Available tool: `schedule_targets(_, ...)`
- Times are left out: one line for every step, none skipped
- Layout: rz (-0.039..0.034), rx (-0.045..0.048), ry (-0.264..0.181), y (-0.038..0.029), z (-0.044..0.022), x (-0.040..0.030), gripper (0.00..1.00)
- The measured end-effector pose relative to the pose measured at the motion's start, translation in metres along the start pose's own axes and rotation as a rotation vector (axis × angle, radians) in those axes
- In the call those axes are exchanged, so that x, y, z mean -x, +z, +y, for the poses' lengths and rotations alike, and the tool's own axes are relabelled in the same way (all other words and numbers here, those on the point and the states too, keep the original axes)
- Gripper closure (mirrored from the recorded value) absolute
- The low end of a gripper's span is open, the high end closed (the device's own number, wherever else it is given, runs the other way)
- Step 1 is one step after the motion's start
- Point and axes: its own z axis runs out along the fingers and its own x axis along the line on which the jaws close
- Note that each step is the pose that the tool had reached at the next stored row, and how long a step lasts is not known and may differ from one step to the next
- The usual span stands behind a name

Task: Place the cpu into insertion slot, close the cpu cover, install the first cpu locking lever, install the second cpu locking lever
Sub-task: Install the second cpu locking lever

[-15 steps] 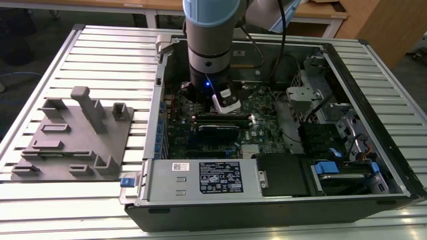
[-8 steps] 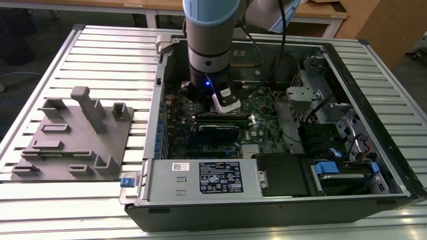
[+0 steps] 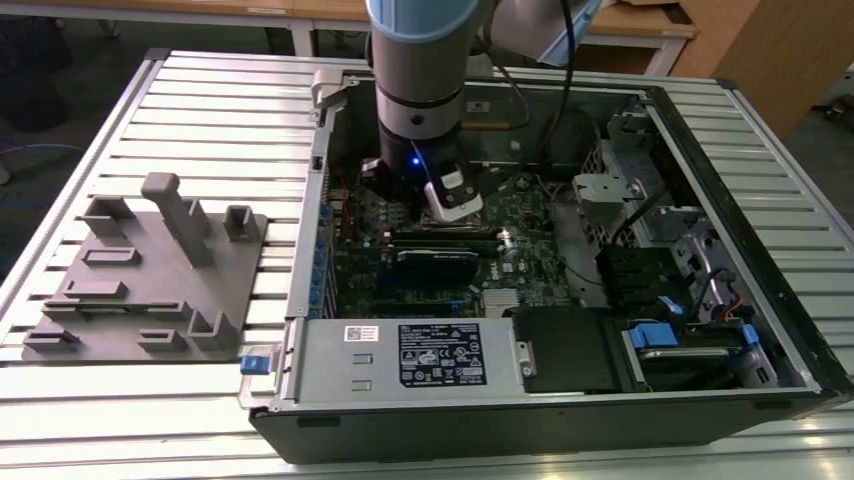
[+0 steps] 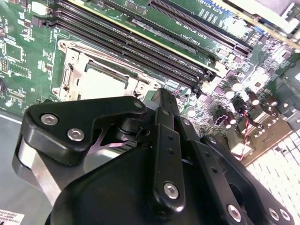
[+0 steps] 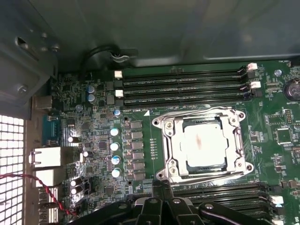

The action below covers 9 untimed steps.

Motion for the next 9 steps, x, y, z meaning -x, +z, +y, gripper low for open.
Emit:
schedule_targets(0.0,0.0001,0.0,-0.001,0.0002,0.0,0.9)
schedule_targets(0.0,0.0,0.0,-0.002,0.0003,0.0001,0.9)
schedule_targets(0.0,0.0,0.0,-0.0029,0.0005,0.0001,0.9)
schedule_targets(0.0,0.0,0.0,-0.0037,0.0006,0.0001,0.9)
schedule_targets(0.0,0.0001,0.0,-0.0042,0.0007,0.0001,0.9)
schedule_targets(-0.0001,0.0002,0.0,-0.0043,0.0008,0.0002,0.9)
schedule_targets(-0.0002,0.0004,0.0,-0.0043,0.0008,0.0002,0.9)
schedule_targets(-0.0001,0.0003,0.0,-0.0043,0.0008,0.0002,0.9)
schedule_targets(-0.0001,0.0002,0.0,-0.0044,0.0008,0.0001,0.9)
